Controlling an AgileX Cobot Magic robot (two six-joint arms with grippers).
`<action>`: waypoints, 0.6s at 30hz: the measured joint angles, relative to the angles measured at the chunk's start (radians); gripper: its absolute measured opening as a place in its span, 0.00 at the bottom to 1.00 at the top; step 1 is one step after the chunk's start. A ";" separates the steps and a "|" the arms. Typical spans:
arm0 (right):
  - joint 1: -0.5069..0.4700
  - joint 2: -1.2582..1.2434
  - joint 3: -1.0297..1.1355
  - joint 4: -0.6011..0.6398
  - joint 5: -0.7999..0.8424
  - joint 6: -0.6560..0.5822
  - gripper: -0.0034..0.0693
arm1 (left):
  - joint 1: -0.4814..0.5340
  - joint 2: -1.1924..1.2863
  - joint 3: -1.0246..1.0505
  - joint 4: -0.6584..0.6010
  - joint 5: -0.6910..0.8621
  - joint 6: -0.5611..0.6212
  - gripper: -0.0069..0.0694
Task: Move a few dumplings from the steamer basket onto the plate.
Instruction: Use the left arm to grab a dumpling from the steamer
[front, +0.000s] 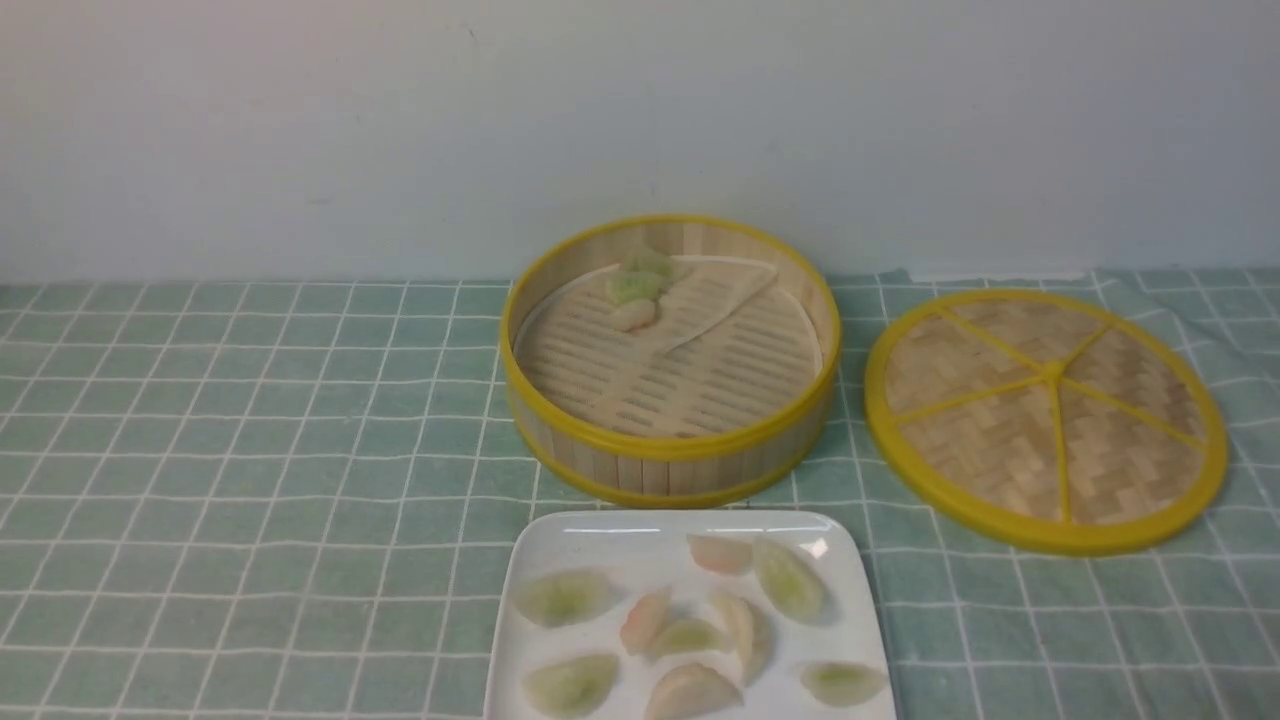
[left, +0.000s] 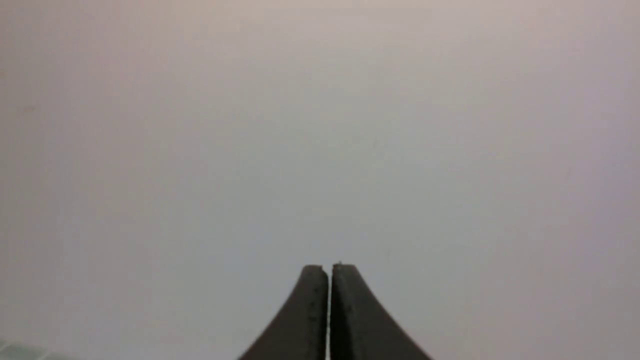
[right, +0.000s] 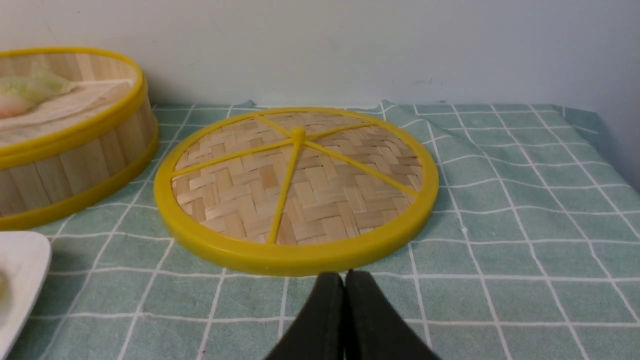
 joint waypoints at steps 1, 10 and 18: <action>0.000 0.000 0.000 0.000 0.000 0.000 0.03 | 0.000 0.000 -0.011 0.004 -0.026 -0.024 0.08; 0.000 0.000 0.000 0.000 0.000 0.000 0.03 | -0.008 0.455 -0.609 0.214 0.611 -0.090 0.08; 0.000 0.000 0.000 0.000 0.000 0.000 0.03 | -0.055 1.073 -1.052 0.182 1.220 0.174 0.08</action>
